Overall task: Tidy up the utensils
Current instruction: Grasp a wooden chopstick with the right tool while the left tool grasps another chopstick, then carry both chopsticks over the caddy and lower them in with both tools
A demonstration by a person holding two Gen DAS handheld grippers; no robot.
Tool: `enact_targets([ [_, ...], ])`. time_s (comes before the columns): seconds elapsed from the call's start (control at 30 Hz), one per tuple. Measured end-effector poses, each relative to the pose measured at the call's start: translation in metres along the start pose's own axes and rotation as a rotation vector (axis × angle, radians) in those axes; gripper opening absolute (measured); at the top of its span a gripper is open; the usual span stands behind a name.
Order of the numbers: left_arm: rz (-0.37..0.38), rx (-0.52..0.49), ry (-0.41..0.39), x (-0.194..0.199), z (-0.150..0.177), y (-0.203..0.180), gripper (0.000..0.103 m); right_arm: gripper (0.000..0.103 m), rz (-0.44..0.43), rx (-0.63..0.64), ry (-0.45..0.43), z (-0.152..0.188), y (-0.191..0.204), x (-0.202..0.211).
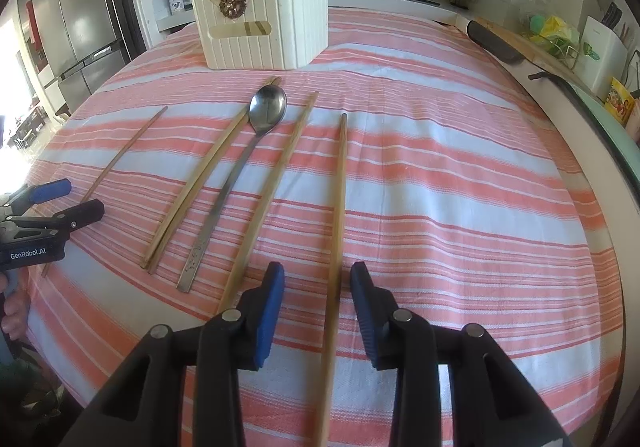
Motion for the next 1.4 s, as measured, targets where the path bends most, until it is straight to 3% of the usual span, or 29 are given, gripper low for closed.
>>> enact_targets([
  [0.2,0.125,-0.084,0.080,0.001,-0.021,0.003,0.098,0.035,-0.104,0.054,0.151,-0.011,-0.008,-0.004],
  [0.37,0.145,-0.155,0.121,-0.011,-0.057,0.000,0.097,0.035,-0.141,0.071,0.249,-0.037,-0.008,-0.020],
  [0.6,0.106,-0.148,0.203,-0.041,-0.086,0.003,0.074,0.030,-0.089,0.110,0.259,-0.084,-0.007,-0.046],
  [0.63,0.096,-0.148,0.202,-0.043,-0.089,0.002,0.070,0.024,-0.080,0.108,0.250,-0.090,-0.008,-0.049],
  [0.7,0.080,-0.149,0.188,-0.046,-0.097,-0.003,0.044,0.011,-0.060,0.096,0.233,-0.100,-0.012,-0.055],
  [0.73,0.080,-0.152,0.176,-0.046,-0.100,-0.006,0.034,0.008,-0.064,0.083,0.226,-0.104,-0.013,-0.057],
  [0.77,0.089,-0.157,0.170,-0.047,-0.103,-0.009,0.008,0.008,-0.072,0.070,0.220,-0.108,-0.015,-0.059],
  [0.8,0.105,-0.156,0.172,-0.048,-0.104,-0.012,0.005,0.007,-0.078,0.055,0.215,-0.110,-0.017,-0.060],
  [0.93,0.115,-0.129,0.102,-0.029,-0.108,-0.010,0.004,0.006,-0.116,-0.012,0.152,-0.117,-0.026,-0.044],
  [1.27,0.232,-0.045,-0.201,0.107,-0.112,0.015,0.004,0.006,-0.225,-0.053,-0.171,-0.122,-0.028,0.085],
  [1.4,0.278,-0.007,-0.274,0.135,-0.109,0.022,0.004,0.006,-0.233,-0.048,-0.264,-0.116,-0.016,0.122],
])
Point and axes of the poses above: each gripper's, at about its wrist camera, not at the fingertips, and x roughly against the way its jaws point, y to its left, z to its underside, the point moved 7 cm from there along -x, roughly the way its jaws point, and after that the axes turned 7 degrees about y, right-handed, at the moved point
